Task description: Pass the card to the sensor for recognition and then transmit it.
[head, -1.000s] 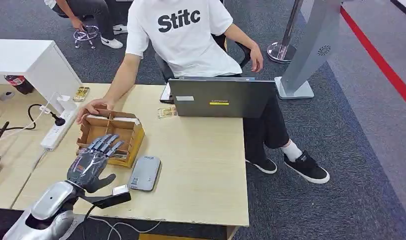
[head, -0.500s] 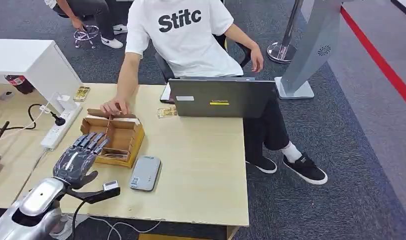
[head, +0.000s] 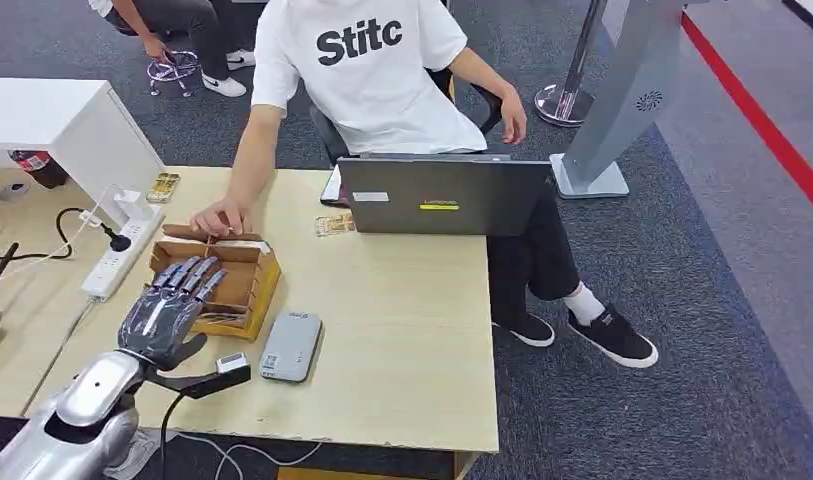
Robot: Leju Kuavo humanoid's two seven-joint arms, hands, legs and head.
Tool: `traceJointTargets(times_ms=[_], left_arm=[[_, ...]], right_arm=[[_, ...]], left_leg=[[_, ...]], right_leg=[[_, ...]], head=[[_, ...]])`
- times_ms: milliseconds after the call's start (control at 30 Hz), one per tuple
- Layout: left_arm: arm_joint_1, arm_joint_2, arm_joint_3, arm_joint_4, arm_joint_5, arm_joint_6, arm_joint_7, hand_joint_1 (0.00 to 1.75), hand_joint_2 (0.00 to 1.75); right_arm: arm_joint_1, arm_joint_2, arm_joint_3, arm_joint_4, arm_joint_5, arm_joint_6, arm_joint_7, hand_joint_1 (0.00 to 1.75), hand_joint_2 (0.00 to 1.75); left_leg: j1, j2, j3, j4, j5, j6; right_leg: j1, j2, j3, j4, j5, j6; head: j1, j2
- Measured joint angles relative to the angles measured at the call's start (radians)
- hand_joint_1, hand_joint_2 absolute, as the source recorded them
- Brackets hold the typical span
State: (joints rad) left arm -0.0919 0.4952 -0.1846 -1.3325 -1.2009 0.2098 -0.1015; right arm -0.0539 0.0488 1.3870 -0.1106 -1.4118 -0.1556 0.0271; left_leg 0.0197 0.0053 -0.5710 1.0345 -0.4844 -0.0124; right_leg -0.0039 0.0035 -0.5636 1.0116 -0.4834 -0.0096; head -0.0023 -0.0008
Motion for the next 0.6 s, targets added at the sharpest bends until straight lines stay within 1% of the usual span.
traceJointTargets(times_ms=[300, 433, 600], left_arm=[[-0.006, -0.026, -0.002, 0.013, 0.014, -0.003, -0.015, 0.0, 1.75], [-0.006, -0.026, -0.004, 0.014, 0.041, -0.029, -0.03, 0.0, 1.75], [-0.005, -0.019, -0.005, 0.011, 0.053, -0.042, -0.039, 0.0, 1.75]], right_arm=[[0.0, 0.0, 0.0, 0.0, -0.001, 0.0, 0.0, 0.0, 1.75], [0.0, 0.0, 0.0, 0.0, -0.003, 0.0, -0.002, 0.0, 1.75], [0.0, 0.0, 0.0, 0.0, -0.006, 0.0, -0.002, 0.0, 1.75]], left_leg=[[0.0, 0.0, 0.0, 0.0, 0.0, 0.0], [0.0, 0.0, 0.0, 0.0, 0.0, 0.0], [0.0, 0.0, 0.0, 0.0, 0.0, 0.0]], right_leg=[[0.0, 0.0, 0.0, 0.0, 0.0, 0.0], [0.0, 0.0, 0.0, 0.0, 0.0, 0.0], [0.0, 0.0, 0.0, 0.0, 0.0, 0.0]], head=[[0.0, 0.0], [0.0, 0.0], [0.0, 0.0]])
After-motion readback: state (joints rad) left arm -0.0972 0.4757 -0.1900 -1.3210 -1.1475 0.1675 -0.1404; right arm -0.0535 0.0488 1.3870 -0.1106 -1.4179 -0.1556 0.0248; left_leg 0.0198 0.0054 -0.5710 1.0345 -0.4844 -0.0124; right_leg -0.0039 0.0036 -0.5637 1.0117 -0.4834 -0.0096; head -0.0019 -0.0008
